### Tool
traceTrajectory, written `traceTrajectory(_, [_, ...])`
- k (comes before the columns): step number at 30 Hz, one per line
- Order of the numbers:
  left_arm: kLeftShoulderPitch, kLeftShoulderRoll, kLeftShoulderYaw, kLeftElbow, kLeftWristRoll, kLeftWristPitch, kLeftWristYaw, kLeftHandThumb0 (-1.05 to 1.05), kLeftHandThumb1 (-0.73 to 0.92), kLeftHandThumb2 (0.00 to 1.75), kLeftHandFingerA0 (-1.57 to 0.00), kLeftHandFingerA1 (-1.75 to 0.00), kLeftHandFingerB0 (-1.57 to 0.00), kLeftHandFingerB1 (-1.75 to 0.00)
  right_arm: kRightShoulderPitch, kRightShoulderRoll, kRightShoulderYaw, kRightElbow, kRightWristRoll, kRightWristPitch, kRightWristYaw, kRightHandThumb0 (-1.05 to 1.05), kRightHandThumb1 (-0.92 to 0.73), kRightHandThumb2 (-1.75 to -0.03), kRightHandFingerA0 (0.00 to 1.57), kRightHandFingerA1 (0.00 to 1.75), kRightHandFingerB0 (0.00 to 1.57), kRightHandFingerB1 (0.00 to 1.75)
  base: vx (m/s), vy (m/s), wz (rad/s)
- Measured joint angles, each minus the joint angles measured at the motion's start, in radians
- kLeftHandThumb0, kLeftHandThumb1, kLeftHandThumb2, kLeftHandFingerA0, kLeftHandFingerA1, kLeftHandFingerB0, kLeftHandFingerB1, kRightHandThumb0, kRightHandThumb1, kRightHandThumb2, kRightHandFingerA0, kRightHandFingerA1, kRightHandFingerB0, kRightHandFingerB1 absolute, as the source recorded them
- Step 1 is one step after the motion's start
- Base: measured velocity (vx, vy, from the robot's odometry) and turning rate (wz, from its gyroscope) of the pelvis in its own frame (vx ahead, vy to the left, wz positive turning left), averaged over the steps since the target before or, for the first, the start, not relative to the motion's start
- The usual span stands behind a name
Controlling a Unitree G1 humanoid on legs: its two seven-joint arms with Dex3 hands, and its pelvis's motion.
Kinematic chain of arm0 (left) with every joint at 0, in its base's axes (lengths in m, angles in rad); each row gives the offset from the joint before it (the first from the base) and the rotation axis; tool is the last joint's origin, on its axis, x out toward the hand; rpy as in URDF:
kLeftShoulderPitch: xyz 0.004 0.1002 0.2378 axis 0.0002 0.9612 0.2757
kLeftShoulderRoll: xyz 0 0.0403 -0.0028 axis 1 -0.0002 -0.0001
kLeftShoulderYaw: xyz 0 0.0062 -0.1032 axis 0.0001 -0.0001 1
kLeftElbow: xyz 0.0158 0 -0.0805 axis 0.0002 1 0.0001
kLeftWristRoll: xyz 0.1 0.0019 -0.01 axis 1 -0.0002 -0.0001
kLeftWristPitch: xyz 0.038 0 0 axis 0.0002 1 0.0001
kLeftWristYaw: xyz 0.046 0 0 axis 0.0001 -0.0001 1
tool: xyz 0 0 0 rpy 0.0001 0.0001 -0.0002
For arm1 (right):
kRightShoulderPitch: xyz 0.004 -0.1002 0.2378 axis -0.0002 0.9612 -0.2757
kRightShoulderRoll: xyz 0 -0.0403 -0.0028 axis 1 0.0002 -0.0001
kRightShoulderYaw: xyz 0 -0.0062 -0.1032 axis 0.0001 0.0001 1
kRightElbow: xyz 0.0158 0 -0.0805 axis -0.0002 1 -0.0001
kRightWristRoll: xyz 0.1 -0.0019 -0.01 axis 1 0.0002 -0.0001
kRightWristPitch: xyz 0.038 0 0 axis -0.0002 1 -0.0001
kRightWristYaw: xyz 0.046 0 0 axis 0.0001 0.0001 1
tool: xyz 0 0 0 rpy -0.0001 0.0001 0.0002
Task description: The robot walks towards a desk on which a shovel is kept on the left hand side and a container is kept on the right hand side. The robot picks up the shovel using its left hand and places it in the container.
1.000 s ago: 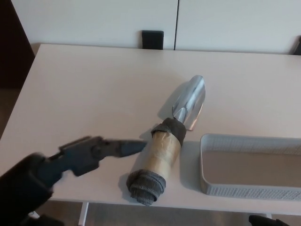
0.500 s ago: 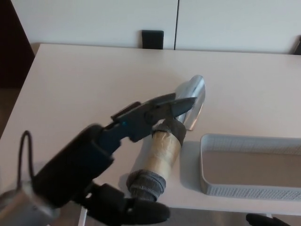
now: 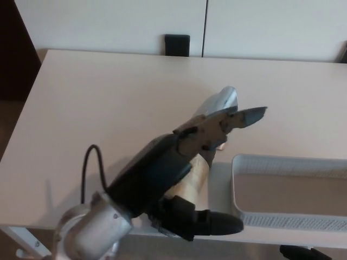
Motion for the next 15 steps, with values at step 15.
traceTrajectory(15, [-0.095,-0.055,-0.154,0.256,0.252,0.131,0.129,-0.45,0.49,0.58,-0.04,-0.23,-0.12,-0.26,-0.001,0.000,0.005,-0.001,-0.001,0.000,0.000,-0.47,-0.39,-0.71,0.51,0.57,0.37,0.51,0.00,0.000,0.00])
